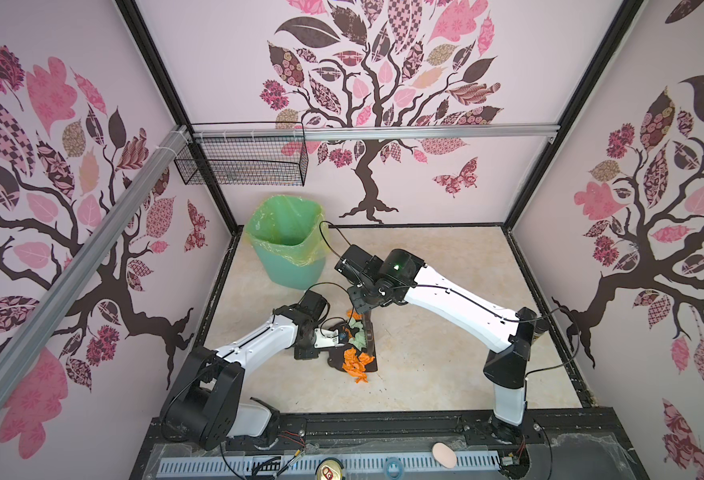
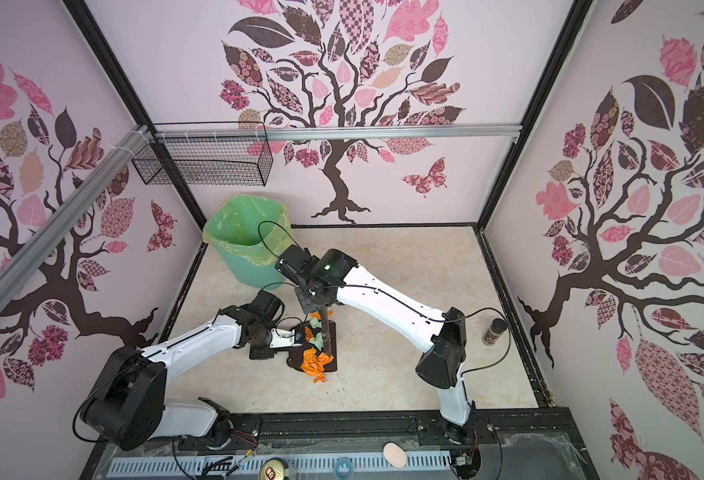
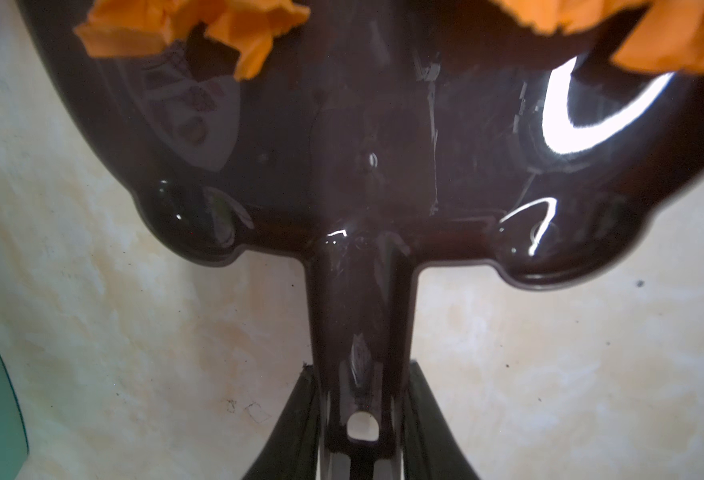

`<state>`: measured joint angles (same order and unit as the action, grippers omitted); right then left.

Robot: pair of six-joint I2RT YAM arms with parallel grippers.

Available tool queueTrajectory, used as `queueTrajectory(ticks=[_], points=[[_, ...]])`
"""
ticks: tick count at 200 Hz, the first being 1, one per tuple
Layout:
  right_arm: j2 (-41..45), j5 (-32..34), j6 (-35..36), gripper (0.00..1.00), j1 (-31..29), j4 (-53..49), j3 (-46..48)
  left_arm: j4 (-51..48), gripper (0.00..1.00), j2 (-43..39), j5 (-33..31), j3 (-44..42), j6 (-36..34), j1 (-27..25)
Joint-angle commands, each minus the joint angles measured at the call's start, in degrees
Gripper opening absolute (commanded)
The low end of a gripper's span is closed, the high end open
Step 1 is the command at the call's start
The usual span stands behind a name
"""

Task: Sweep away the paper scraps from the table
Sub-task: 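Sweep remaining scraps onto the dustpan with the right brush while left holds it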

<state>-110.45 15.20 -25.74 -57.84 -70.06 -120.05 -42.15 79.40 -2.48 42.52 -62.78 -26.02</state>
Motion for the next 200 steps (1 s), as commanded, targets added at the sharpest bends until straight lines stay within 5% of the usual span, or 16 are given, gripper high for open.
queueTrajectory(ticks=[1, 96, 145, 200], points=[[1.10, 2.72, -1.01, 0.00, -0.26, -3.59, -1.74, 1.38, 0.18, -0.63, -0.21, -0.94, -0.91, 0.36], [17.27, 3.00, -9.06, 0.00, -2.11, -1.48, 19.14, 0.80, 0.17, -5.91, 1.23, -6.40, -7.34, 7.27], [19.81, 2.18, -22.02, 0.00, -6.13, 2.43, 25.29, 1.40, 0.17, -7.32, 0.73, -9.11, -9.94, 9.44], [10.76, 5.33, -38.27, 0.00, -10.62, -6.15, 17.43, 1.02, 0.17, -4.68, 1.14, -6.39, -8.35, 9.62]])
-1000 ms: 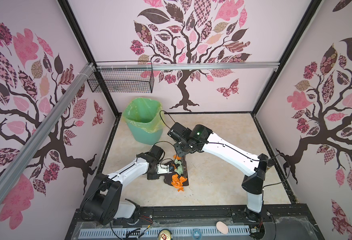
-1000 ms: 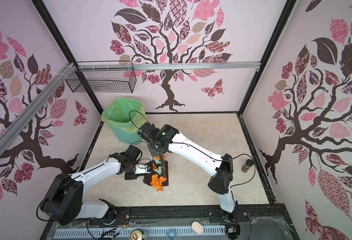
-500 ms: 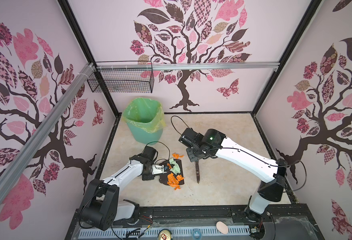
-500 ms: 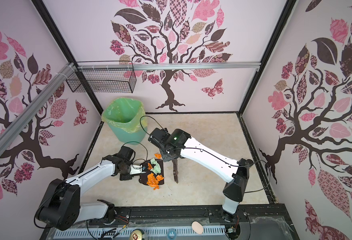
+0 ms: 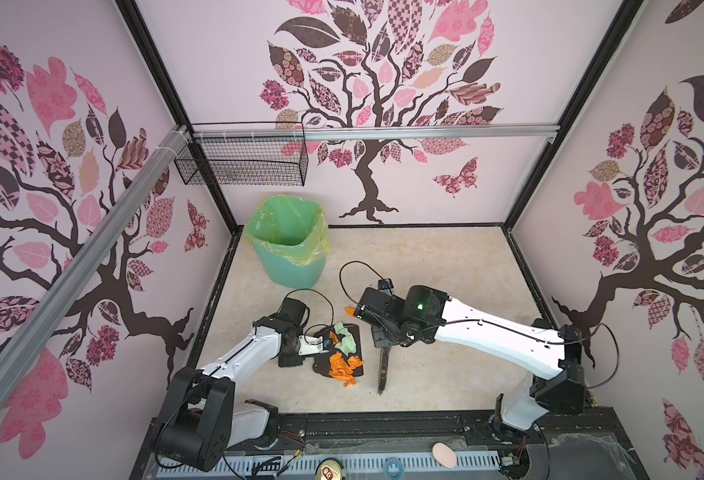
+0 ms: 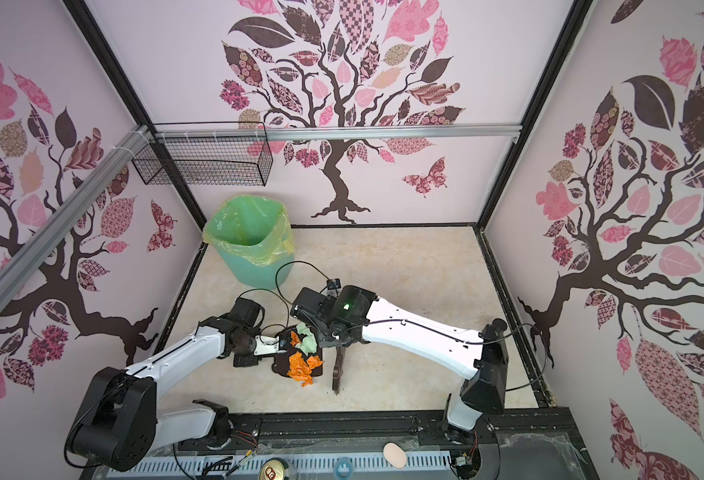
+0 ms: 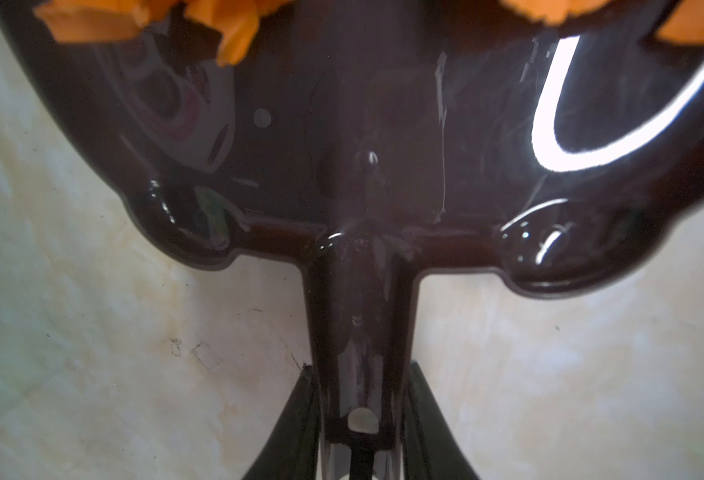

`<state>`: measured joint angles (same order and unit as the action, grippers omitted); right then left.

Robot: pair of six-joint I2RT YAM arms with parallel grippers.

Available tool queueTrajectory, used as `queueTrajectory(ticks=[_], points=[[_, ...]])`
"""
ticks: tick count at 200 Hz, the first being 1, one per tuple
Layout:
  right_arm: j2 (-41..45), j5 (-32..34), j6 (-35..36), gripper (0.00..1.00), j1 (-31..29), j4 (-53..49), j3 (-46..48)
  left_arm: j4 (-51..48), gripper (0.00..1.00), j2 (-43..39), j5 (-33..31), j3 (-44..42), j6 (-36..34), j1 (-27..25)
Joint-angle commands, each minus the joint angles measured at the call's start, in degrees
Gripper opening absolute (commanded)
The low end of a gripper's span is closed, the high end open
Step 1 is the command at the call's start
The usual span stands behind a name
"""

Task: Sweep away the paper scraps from the table
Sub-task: 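Sweep remaining scraps onto the dustpan with the right brush while left holds it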

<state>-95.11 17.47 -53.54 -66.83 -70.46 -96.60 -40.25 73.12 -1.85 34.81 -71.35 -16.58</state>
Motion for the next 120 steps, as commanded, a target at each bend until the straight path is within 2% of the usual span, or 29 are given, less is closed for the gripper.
queueTrajectory(ticks=[1, 34, 57, 81, 120], points=[[-4.79, 3.08, -10.59, 0.00, -1.68, -5.80, -6.22, -0.88, 0.17, 1.63, 0.48, 1.41, 0.28, 0.21], [-6.10, 3.88, -15.07, 0.00, -3.22, -5.99, -8.87, -0.87, 0.17, 1.32, 0.74, 1.81, 0.59, 0.19], [-3.95, 5.81, -19.66, 0.00, -3.44, -6.78, -6.81, -1.23, 0.17, 1.33, 0.17, 2.36, 1.02, 0.20], [-1.12, 6.54, -23.57, 0.00, -5.12, -1.86, -2.35, -1.58, 0.17, 1.00, 0.54, 2.77, 1.13, 0.17], [-2.52, 9.76, -28.79, 0.00, -8.20, -0.41, -2.60, -1.85, 0.17, 1.34, 0.69, 2.94, 1.22, 0.23]])
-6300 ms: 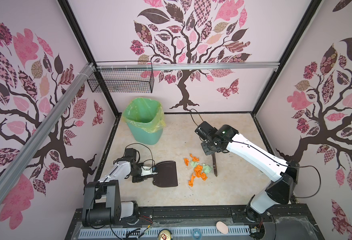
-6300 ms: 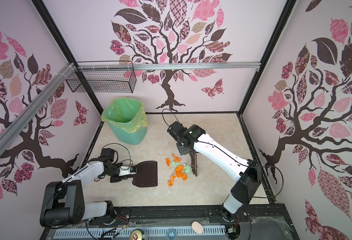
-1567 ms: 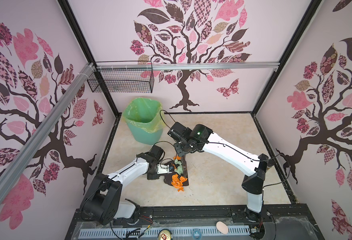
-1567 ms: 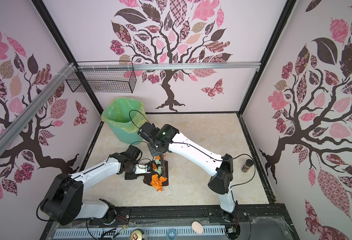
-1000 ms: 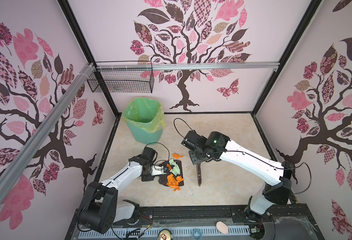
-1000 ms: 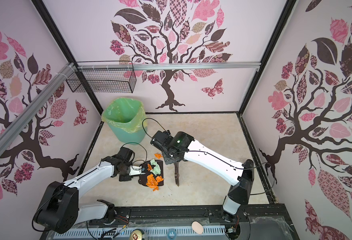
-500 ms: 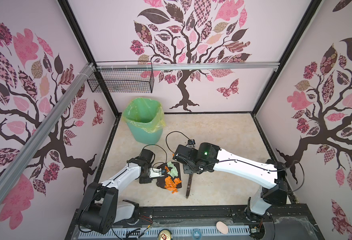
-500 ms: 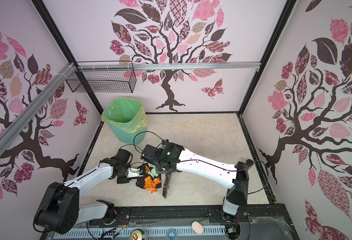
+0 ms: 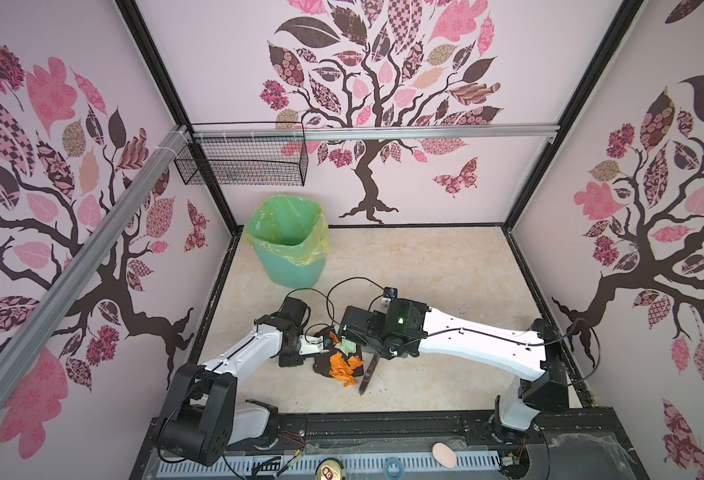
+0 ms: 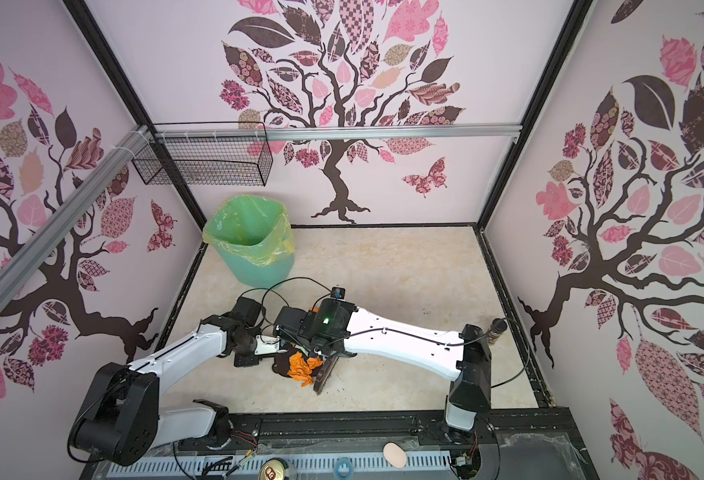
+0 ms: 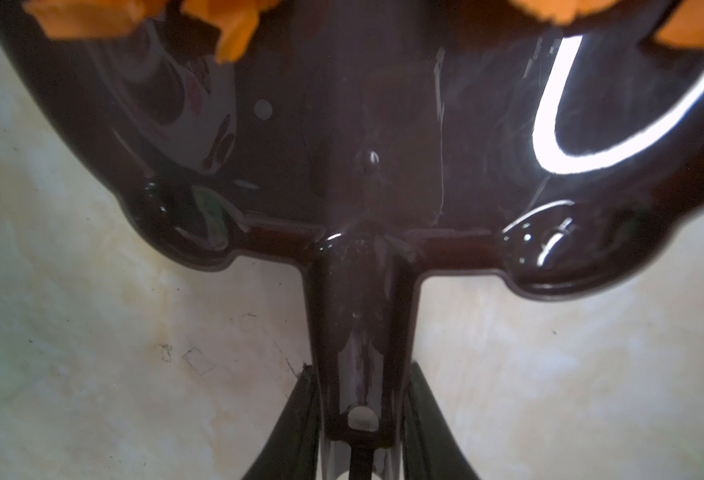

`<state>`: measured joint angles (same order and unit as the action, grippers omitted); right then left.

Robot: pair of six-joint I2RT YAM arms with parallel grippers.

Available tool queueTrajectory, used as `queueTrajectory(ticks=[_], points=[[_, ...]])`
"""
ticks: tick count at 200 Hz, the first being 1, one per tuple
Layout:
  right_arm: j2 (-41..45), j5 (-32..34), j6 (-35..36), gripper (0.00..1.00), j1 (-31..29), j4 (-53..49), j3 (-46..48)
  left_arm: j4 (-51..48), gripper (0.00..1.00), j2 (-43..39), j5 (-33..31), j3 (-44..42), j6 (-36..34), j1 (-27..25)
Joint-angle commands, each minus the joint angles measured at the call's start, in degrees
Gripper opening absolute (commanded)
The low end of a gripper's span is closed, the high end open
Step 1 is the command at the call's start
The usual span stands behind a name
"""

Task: Sweep away the paper scraps from the table

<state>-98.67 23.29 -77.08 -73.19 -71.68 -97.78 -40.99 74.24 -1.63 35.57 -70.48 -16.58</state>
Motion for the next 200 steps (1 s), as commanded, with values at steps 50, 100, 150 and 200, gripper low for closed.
queueTrajectory(ticks=[50, 100, 150, 200], points=[[1.14, 7.78, -6.67, 0.00, -1.96, 3.13, -1.17, -1.47, 0.17, -0.19, 1.07, 2.08, 0.78, 0.17], [1.84, 12.03, -6.22, 0.00, -1.91, 9.36, 0.42, -1.37, 0.17, 0.12, 1.17, 1.47, 0.69, 0.18], [2.80, 15.27, -6.75, 0.00, -1.87, 9.99, 0.64, -1.85, 0.17, 0.37, 1.63, 1.87, 0.95, 0.18], [6.31, 15.77, -6.78, 0.00, -1.87, 9.76, 2.52, -1.41, 0.17, 0.21, 1.37, 1.43, 0.96, 0.23]])
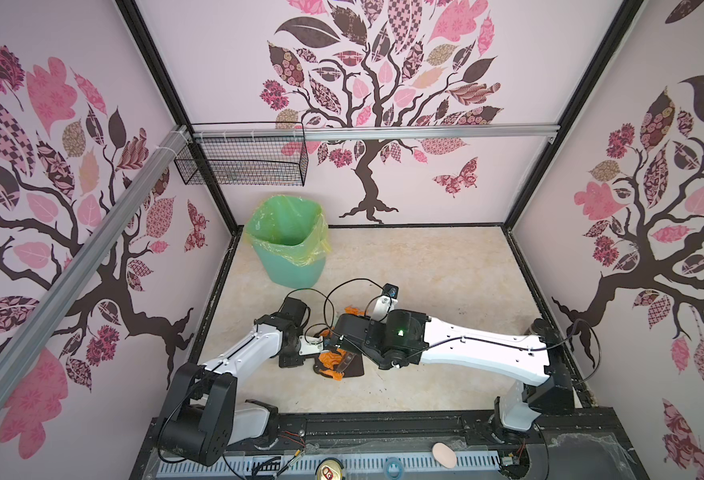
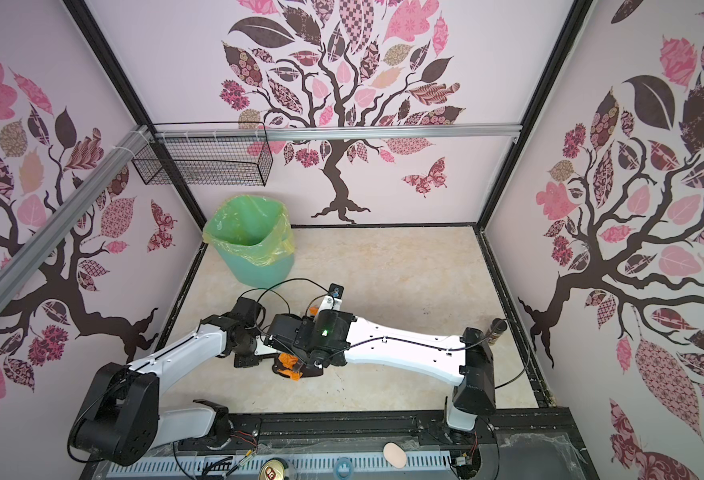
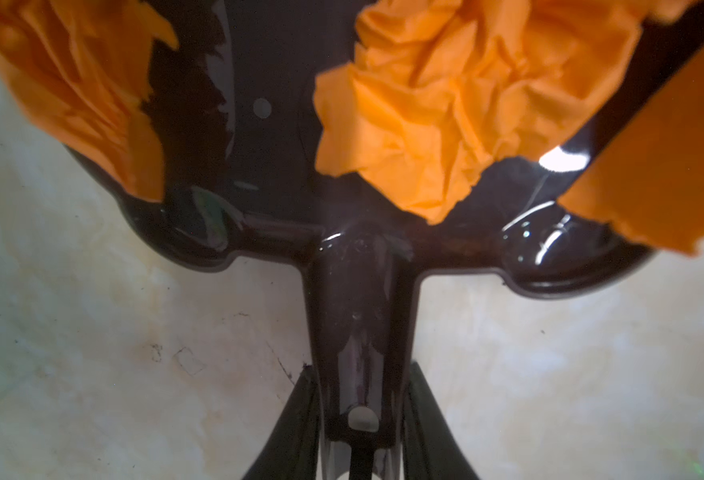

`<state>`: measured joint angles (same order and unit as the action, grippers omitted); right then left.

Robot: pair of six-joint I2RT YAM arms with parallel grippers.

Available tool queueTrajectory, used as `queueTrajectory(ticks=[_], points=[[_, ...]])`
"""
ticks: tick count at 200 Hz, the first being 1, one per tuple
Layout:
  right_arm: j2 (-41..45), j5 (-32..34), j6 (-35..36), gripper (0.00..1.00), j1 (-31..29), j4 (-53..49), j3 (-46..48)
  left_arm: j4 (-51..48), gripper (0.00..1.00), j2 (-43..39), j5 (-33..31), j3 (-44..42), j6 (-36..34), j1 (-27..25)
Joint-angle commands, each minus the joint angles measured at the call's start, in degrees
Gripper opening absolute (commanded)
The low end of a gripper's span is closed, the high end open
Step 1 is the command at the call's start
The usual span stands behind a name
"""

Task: Sweep away the paper scraps from the table

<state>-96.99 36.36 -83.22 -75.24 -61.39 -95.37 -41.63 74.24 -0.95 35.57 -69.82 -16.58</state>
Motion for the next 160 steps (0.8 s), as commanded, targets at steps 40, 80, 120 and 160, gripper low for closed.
queueTrajectory(ticks=[40, 80, 120, 160], points=[[7.96, 1.55, -0.46, 0.00, 0.06, -0.80, 2.86, -1.59, 0.17, 0.47, 1.58, 2.23, 0.71, 0.23], [11.91, 1.93, -0.37, 0.00, 0.07, -1.21, 5.88, -1.67, 0.17, 0.56, 1.33, 2.79, 0.74, 0.22], [15.14, 6.30, -0.14, 0.00, 0.10, -0.08, 8.87, -2.95, 0.16, 0.52, 2.19, 4.15, 1.50, 0.17], [14.82, 10.56, 1.23, 0.00, 0.10, 4.88, 11.45, -3.72, 0.17, 0.23, 2.51, 4.65, 1.79, 0.22]])
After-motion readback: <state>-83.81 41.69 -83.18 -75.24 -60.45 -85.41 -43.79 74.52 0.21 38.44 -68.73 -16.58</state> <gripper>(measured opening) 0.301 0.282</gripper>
